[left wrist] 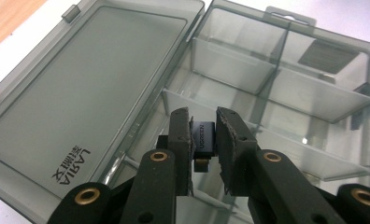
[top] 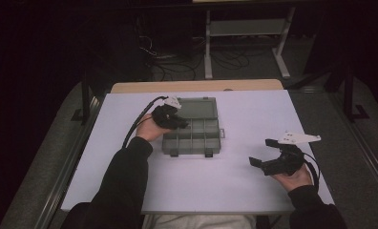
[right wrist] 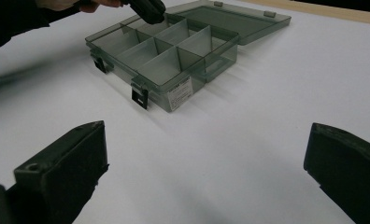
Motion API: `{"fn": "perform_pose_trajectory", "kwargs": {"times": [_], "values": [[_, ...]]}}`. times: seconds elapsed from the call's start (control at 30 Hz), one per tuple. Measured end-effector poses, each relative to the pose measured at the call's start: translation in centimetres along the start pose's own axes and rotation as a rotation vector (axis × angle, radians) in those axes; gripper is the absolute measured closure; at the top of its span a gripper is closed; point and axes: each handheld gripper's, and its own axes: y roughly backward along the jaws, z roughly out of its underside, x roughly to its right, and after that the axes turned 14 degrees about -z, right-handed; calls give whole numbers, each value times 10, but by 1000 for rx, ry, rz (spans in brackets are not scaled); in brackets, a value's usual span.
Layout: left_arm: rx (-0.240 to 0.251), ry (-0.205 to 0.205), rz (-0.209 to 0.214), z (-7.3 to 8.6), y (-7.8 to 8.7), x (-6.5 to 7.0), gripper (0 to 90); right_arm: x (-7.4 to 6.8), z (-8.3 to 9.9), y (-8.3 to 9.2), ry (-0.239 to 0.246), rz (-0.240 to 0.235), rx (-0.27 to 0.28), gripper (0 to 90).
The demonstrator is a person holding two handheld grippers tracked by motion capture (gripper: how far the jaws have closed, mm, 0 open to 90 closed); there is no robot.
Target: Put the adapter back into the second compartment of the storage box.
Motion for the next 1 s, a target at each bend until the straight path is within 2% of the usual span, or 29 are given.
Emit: {"fn": "perform_pose_trajectory", "kwargs": {"times": [0.2,0.27,0.3,0.47,0.73,1.0], "values": [[-3,5,4,1,-5,2,756,0,0,0,-5,-2,-1,0],[-3,7,2,1,-4,2,723,0,0,0,-5,-1,-2,0],[4,24,-5,1,-4,2,723,0,0,0,-5,-1,-3,0],[-9,29,-14,1,-3,4,637,1,0,1,-5,5,0,0],[11,34,-24,0,8,6,516,0,0,0,-7,4,-5,0],[39,54,-17,3,27,6,420,0,0,0,-7,4,-7,0]]}}
